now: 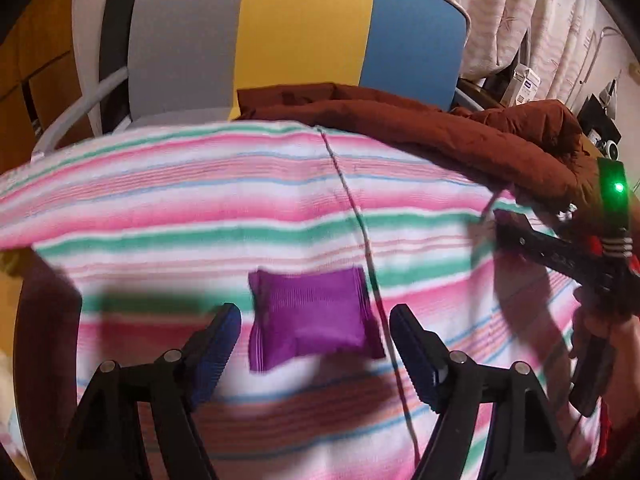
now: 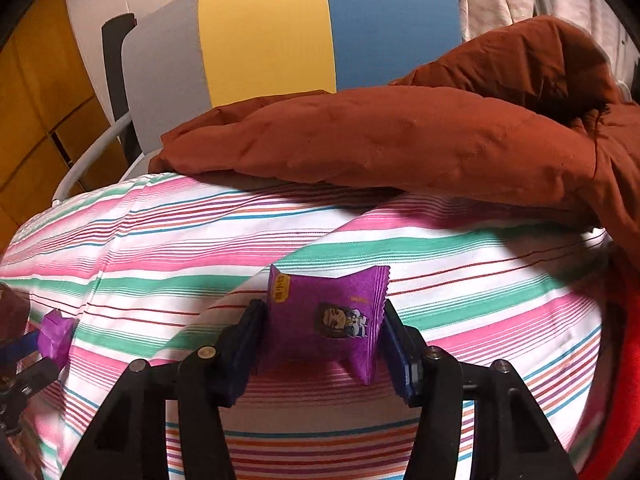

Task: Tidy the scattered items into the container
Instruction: 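Grasp the printed purple sachet with the right gripper while the left gripper grasps the plain purple pouch, then carry both purple sachets over the tray and open both grippers to drop them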

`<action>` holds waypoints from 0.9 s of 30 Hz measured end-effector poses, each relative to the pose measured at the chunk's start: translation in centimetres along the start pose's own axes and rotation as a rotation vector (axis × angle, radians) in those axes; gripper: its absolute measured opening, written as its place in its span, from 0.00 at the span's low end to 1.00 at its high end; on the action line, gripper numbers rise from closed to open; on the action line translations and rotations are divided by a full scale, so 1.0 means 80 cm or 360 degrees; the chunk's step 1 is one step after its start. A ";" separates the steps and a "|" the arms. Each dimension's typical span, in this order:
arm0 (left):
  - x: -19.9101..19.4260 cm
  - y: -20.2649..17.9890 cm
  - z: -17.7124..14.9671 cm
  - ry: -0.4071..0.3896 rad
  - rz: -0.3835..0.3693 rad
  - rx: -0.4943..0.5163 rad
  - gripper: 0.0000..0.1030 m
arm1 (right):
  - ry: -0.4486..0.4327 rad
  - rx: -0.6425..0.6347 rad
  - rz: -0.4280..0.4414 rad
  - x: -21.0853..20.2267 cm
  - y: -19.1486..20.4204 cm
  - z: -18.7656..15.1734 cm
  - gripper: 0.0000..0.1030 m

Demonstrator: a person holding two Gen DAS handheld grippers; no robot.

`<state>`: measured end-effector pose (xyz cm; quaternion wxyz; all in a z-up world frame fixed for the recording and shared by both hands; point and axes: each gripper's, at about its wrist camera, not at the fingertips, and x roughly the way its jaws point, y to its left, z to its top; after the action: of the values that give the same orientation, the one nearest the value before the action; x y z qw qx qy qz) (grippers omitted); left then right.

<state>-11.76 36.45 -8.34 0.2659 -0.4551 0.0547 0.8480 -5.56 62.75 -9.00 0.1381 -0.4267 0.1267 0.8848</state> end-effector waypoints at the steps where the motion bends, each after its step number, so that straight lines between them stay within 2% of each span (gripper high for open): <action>1: 0.002 -0.001 0.001 -0.0006 -0.0006 0.0004 0.73 | -0.0002 0.0002 0.0005 0.002 -0.003 -0.001 0.55; 4: 0.006 -0.005 0.001 -0.0059 0.0017 0.0068 0.56 | -0.0002 -0.0010 -0.0004 0.006 0.004 -0.002 0.55; 10: -0.001 0.002 -0.009 -0.0137 -0.0015 0.0036 0.49 | -0.0004 -0.0021 -0.0012 0.008 0.002 -0.004 0.55; 14: -0.013 -0.010 -0.028 -0.0177 0.0024 0.0097 0.48 | -0.0010 -0.0030 -0.0026 0.005 0.002 -0.005 0.55; 19: -0.028 -0.003 -0.046 -0.0198 -0.0018 0.0069 0.47 | 0.0003 -0.0087 -0.0069 -0.001 0.011 -0.005 0.53; 27: -0.043 -0.008 -0.066 -0.0208 -0.0029 0.0124 0.47 | 0.0060 -0.0234 -0.0103 -0.010 0.048 -0.015 0.52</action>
<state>-6.00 33.80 -8.54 0.2942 -0.3887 0.0661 0.8706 -5.56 58.62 -8.68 0.1325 -0.4562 0.0500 0.8785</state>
